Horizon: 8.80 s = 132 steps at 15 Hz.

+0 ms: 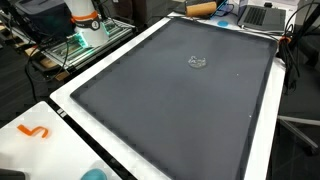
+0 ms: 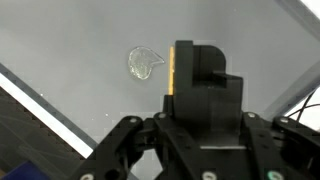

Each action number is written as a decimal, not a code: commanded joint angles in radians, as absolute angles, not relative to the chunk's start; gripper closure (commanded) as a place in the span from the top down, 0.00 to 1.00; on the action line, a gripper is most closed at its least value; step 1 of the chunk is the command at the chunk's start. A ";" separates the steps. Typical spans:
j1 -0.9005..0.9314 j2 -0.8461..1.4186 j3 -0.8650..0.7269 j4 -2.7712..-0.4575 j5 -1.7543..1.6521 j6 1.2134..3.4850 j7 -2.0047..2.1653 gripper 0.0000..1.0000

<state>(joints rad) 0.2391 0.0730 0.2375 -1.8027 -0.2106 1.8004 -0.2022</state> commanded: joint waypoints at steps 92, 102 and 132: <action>0.138 0.490 0.115 -1.736 -0.306 2.068 -0.316 0.24; 0.122 0.481 0.090 -1.732 -0.312 2.082 -0.282 0.24; 0.153 0.213 0.108 -1.744 -0.271 2.010 -0.166 0.24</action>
<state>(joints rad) 0.1398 0.2801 0.0909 -1.7064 -0.2942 2.0489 -0.2065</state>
